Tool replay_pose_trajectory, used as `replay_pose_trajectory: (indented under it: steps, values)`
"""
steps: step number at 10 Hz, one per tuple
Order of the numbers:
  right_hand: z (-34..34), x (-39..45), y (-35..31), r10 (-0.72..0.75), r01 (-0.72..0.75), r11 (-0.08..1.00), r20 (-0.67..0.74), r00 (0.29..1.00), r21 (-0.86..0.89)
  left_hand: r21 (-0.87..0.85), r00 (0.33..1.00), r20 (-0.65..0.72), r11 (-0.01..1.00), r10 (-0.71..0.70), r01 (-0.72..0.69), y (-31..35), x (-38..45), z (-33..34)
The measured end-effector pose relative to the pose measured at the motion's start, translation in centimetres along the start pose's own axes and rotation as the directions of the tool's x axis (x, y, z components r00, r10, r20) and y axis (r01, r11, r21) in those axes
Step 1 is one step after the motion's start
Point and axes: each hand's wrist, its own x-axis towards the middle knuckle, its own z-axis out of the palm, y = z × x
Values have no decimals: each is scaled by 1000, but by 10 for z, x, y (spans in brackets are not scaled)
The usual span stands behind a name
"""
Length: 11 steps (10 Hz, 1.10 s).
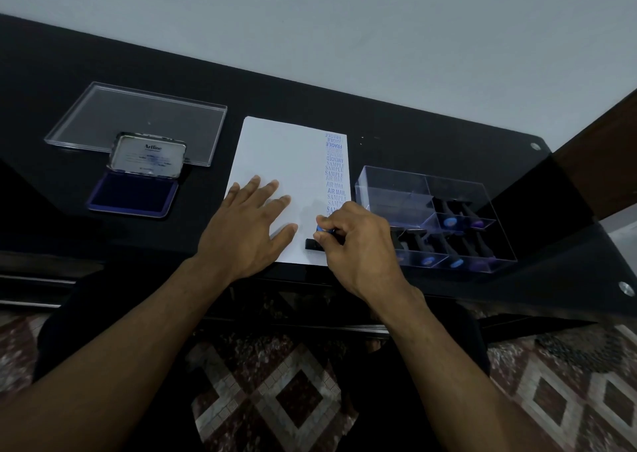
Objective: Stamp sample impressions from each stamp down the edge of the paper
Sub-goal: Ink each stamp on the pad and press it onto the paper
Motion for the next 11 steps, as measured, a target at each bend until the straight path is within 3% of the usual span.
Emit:
replay_pose_trajectory:
  steps: [11]
  values:
    - [4,1,5,-36,37,999,-21,999,11,-5,1000,-4,1000,-5,5,0,0,-1]
